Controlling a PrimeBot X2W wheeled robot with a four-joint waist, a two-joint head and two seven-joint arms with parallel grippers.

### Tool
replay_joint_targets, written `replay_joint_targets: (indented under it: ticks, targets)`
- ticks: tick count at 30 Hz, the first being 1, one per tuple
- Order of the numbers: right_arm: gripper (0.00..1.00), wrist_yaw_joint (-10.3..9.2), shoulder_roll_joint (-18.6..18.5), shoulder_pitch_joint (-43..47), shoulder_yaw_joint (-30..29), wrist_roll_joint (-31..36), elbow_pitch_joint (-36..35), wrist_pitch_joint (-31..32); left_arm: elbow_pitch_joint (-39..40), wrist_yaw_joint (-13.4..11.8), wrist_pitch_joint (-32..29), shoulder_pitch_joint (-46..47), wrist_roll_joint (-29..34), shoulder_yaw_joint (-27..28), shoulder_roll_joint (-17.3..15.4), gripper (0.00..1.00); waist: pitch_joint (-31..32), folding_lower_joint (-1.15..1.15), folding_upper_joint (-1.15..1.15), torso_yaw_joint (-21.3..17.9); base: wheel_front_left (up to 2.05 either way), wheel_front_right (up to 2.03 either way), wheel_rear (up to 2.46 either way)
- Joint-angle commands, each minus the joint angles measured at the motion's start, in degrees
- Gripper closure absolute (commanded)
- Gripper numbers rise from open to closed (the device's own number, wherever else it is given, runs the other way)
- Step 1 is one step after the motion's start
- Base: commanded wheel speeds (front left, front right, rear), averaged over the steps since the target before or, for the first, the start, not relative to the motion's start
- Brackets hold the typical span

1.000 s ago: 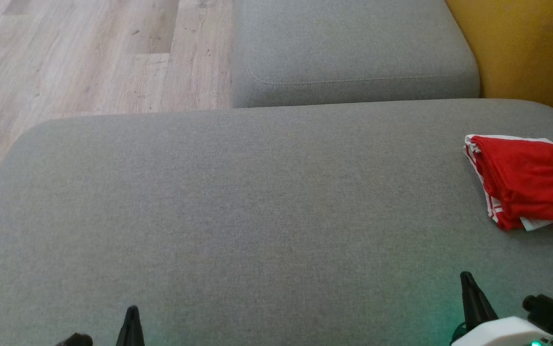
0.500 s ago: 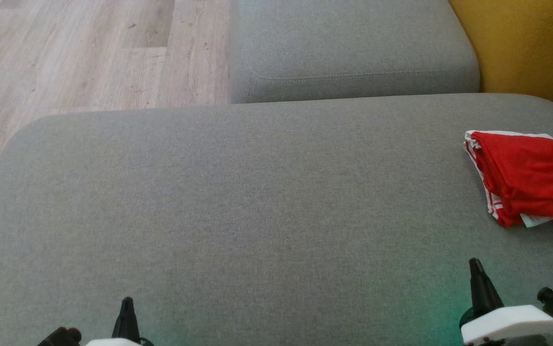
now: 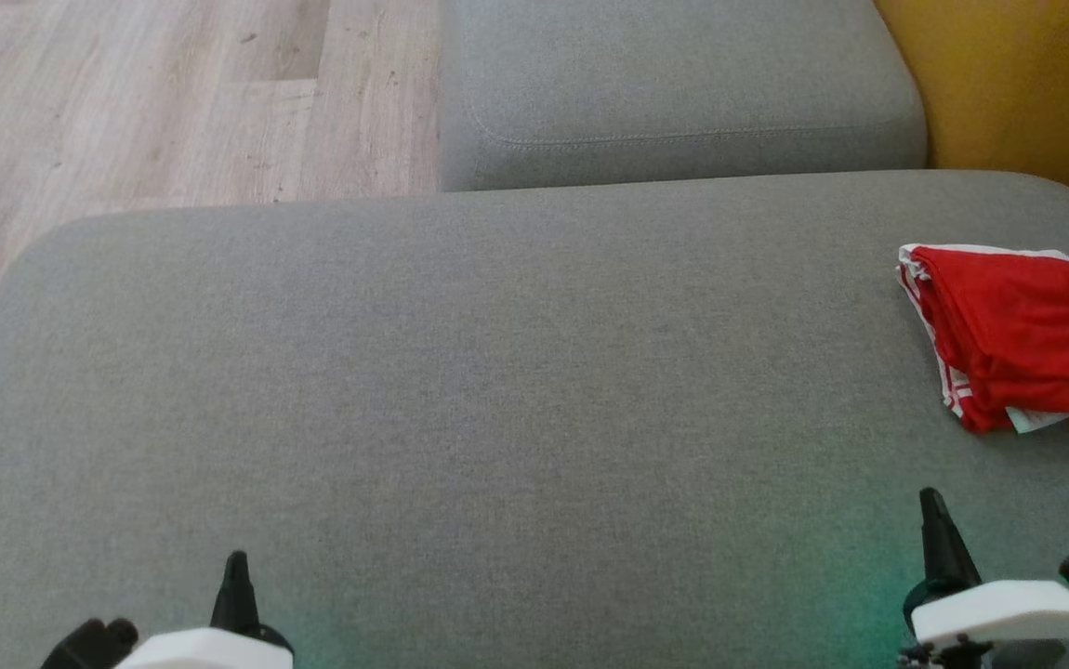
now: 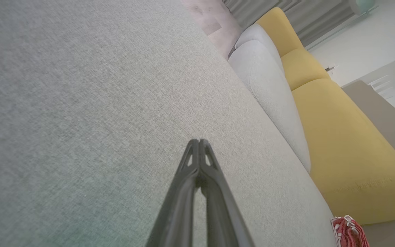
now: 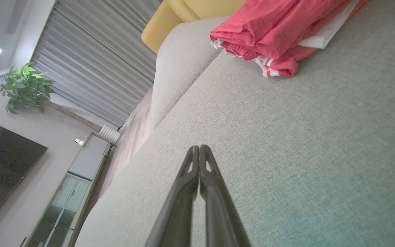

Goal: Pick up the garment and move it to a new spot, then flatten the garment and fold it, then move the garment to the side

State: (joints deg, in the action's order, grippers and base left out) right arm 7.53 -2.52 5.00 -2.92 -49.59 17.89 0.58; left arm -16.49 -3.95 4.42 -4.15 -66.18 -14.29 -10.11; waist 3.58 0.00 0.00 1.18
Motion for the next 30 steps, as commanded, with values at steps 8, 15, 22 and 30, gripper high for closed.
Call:
replay_joint_targets:
  ticks: [8, 15, 22, 30]
  targets:
    - [1.0, -0.02, -0.2, -4.7, -0.3, -6.2, -2.5, 0.9, 1.9, 1.8, -1.6, 4.4, -3.8, 4.5, 0.8, 1.0, -0.5, 0.0, 0.0, -0.1, 0.0, 0.0, 0.0]
    - [1.0, -0.03, -0.2, -5.5, -0.7, -10.8, -2.6, 1.6, 1.9, 3.1, -2.8, 5.2, -6.7, 6.5, 1.6, 1.0, -0.9, 0.0, 0.0, -0.3, 0.0, 0.0, 0.0]
    - [1.0, -0.03, -0.2, -6.4, -1.1, -15.5, -2.8, 2.2, 2.0, 4.3, -3.9, 5.9, -9.5, 8.6, 2.4, 1.0, -1.3, 0.0, 0.0, -0.4, 0.0, 0.0, 0.0]
    - [1.0, -0.03, -0.3, -7.3, -1.6, -20.9, -3.0, 2.9, 2.1, 5.7, -5.2, 6.8, -12.8, 10.9, 3.3, 1.0, -1.8, 0.0, 0.0, -0.6, 0.0, 0.0, 0.0]
